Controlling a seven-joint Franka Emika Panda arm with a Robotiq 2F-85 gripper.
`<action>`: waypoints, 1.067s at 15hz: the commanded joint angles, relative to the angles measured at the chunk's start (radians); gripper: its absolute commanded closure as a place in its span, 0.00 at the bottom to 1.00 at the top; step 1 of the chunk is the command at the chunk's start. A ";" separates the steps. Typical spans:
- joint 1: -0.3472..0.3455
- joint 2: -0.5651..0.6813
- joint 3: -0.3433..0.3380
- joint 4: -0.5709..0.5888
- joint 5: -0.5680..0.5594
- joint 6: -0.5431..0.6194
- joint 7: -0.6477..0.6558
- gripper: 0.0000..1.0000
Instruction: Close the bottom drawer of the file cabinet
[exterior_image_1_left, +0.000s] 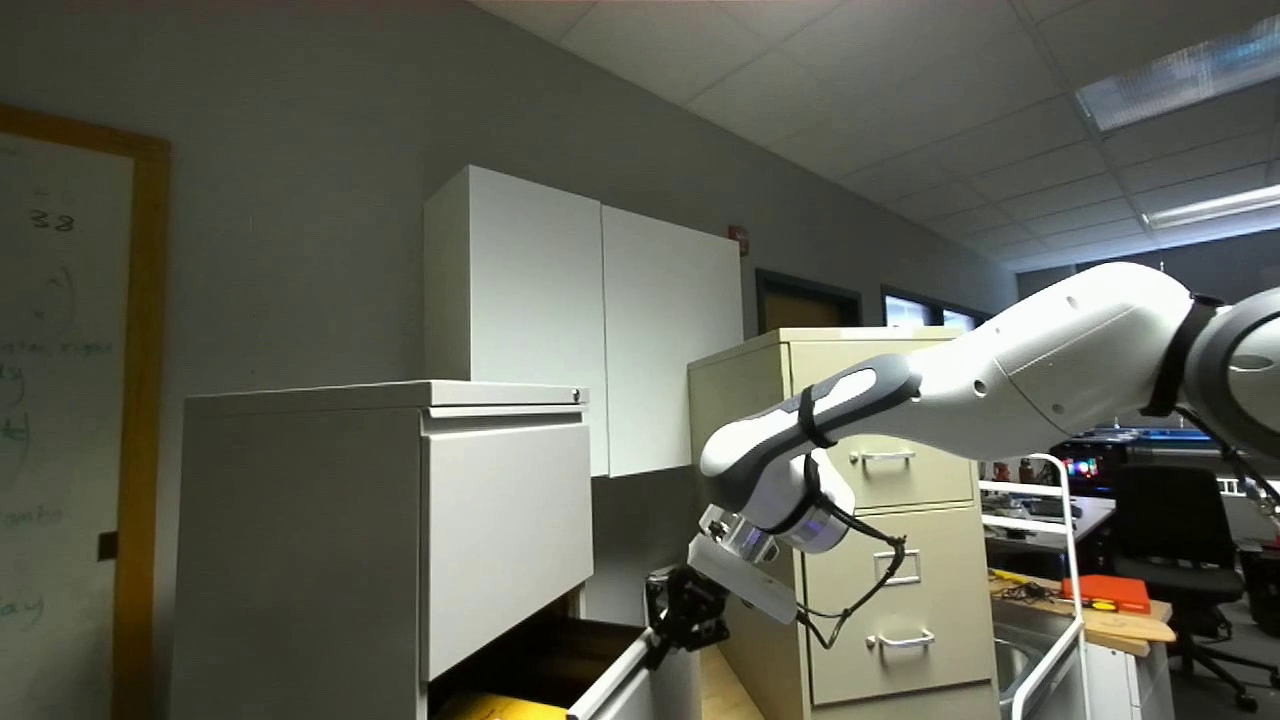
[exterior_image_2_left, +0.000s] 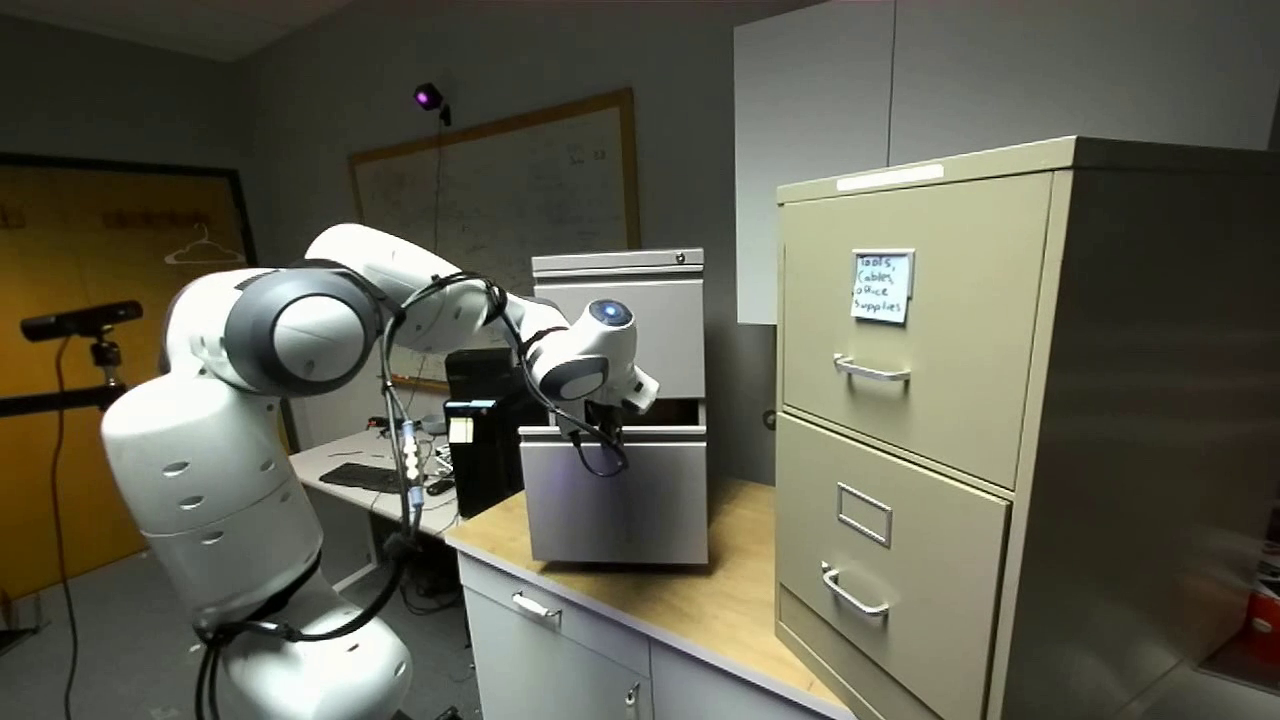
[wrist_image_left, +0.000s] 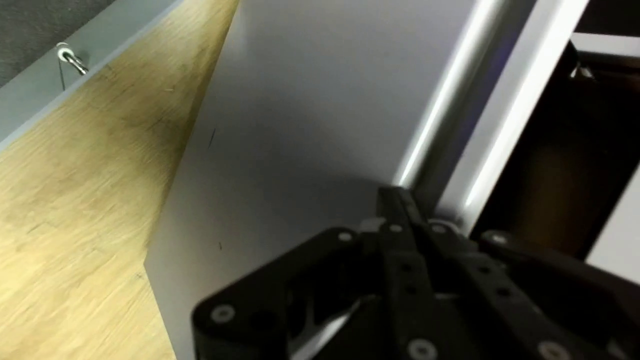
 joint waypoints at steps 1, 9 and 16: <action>0.019 0.127 0.018 0.165 0.073 -0.002 -0.017 1.00; -0.006 0.344 0.043 0.456 0.173 -0.101 -0.071 1.00; -0.045 0.517 0.051 0.710 0.215 -0.252 -0.084 1.00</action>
